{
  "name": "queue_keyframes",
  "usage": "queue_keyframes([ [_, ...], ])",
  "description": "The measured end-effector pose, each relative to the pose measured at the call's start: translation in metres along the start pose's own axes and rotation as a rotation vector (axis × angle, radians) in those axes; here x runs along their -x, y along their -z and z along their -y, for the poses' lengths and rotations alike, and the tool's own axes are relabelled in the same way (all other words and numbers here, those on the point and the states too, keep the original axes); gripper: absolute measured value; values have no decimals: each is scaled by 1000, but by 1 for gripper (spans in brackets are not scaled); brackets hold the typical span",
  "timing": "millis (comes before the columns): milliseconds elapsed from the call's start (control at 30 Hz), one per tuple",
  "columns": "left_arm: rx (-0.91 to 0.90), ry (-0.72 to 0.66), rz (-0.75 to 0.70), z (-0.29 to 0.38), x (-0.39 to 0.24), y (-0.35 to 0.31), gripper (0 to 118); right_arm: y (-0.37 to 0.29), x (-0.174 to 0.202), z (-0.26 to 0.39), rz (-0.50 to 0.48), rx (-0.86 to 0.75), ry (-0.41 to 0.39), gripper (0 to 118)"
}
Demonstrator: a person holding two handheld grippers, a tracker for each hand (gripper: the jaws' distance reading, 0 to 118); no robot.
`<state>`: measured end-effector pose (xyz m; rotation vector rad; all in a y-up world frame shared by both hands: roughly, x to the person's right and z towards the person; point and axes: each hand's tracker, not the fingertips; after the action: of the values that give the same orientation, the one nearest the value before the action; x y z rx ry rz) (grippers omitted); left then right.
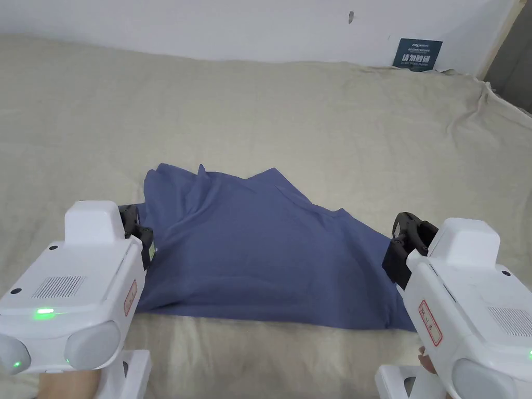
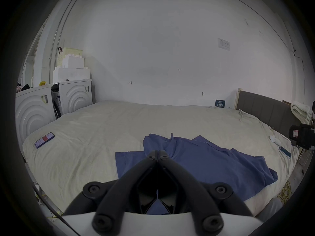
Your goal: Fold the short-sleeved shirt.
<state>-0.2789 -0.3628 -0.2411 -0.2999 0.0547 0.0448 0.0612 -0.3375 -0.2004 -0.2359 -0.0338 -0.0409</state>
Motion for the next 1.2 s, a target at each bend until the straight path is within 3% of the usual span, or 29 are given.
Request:
queue_keyframes([
  [333,93,-7,-15,-34,34,57,0,4,1,-3,-7,-2,-7,0],
  [400,154,-21,-6,-42,44,77,7,7,1,-3,-7,-1,-3,0],
  [433,189,-32,10,-47,48,87,17,8,1,-3,-7,-1,0,0],
  [567,297,-34,-14,-60,64,126,106,13,3,-2,-3,7,2,0],
  [667,403,-74,2,-66,78,154,117,19,4,0,-1,18,0,0],
  [867,697,-132,7,-60,102,218,118,32,6,5,7,59,-19,0],
  [1067,843,-71,-183,-33,120,262,118,45,5,10,24,105,-39,0],
  [1133,862,-75,-173,-28,125,270,112,49,6,12,31,115,-55,0],
  [1200,869,-78,-175,-25,128,275,95,53,6,15,36,129,-61,0],
])
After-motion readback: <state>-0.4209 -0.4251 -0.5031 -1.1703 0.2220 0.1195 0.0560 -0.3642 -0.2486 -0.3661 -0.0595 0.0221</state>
